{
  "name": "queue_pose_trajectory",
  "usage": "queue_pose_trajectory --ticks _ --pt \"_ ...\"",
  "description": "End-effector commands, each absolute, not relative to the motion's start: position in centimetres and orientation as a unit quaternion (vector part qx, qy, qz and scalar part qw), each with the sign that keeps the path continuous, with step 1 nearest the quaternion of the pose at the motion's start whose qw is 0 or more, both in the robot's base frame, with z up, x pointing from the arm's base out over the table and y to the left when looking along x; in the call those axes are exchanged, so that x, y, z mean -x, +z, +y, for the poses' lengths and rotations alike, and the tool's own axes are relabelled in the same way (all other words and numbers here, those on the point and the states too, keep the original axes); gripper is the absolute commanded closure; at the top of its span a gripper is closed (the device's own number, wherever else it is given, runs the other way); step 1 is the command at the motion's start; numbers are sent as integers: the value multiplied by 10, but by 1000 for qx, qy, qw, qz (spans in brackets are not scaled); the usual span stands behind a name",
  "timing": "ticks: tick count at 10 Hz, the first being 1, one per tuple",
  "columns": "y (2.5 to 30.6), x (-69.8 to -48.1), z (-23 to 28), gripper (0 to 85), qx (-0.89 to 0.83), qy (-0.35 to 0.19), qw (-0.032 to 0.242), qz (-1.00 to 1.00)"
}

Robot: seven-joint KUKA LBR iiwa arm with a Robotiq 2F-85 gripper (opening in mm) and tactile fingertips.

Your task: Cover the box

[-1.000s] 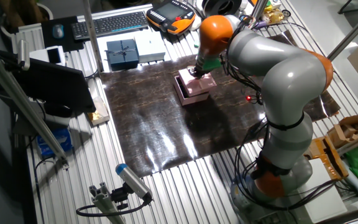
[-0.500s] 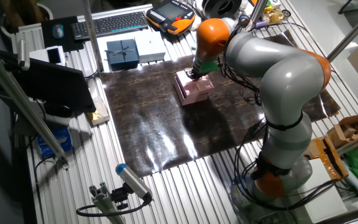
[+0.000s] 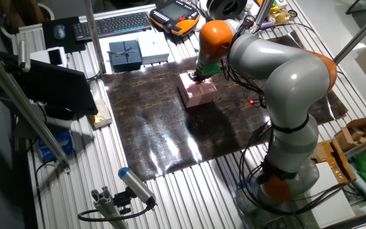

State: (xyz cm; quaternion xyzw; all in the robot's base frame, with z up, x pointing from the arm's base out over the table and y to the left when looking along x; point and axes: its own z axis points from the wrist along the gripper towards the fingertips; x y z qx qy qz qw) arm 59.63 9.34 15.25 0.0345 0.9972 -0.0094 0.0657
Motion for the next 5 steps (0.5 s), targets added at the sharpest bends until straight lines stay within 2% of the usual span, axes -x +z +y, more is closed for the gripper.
queue_pose_trajectory --ticks 1,5 --pt "151 -597 94 843 -35 -9 66 997" --pt "147 -598 95 843 -30 -7 67 997"
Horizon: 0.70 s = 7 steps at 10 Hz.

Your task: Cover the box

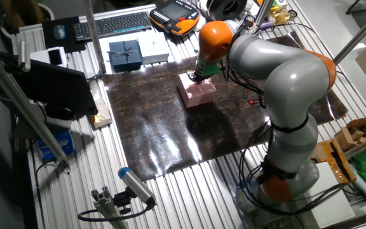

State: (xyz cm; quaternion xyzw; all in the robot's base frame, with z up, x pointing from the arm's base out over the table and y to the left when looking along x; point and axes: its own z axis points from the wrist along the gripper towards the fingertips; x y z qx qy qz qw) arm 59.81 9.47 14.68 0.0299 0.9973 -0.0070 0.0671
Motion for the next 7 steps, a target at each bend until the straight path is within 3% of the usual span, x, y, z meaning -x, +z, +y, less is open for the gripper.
queue_pose_trajectory --ticks 1,7 --pt "146 -598 95 843 -30 -7 67 997" --pt "141 -598 94 843 -29 -4 68 997"
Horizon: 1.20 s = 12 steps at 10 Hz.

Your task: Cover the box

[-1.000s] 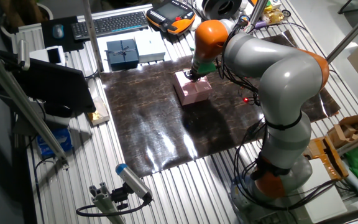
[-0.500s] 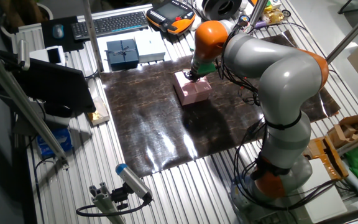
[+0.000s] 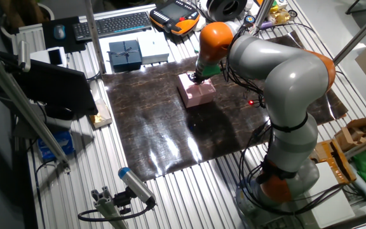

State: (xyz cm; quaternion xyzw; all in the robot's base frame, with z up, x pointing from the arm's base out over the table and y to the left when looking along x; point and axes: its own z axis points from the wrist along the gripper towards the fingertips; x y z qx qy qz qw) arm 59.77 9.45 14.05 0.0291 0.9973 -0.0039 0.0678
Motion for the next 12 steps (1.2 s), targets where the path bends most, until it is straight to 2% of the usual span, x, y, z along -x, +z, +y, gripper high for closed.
queue_pose_trajectory --ticks 1,12 --pt "140 -597 94 843 -29 -4 68 997" --pt "134 -597 94 843 -29 -2 70 997"
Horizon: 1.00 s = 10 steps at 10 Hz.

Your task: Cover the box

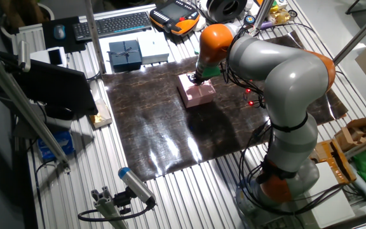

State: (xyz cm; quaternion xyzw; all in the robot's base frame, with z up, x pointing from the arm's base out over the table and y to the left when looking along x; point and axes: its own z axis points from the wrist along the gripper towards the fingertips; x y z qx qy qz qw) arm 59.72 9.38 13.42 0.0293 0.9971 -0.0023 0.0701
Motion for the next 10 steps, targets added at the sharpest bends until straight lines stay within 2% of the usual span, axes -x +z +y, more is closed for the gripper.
queue_pose_trajectory --ticks 1,10 --pt "134 -597 94 843 -29 -2 70 997" --pt "129 -597 94 843 -29 -1 73 997"
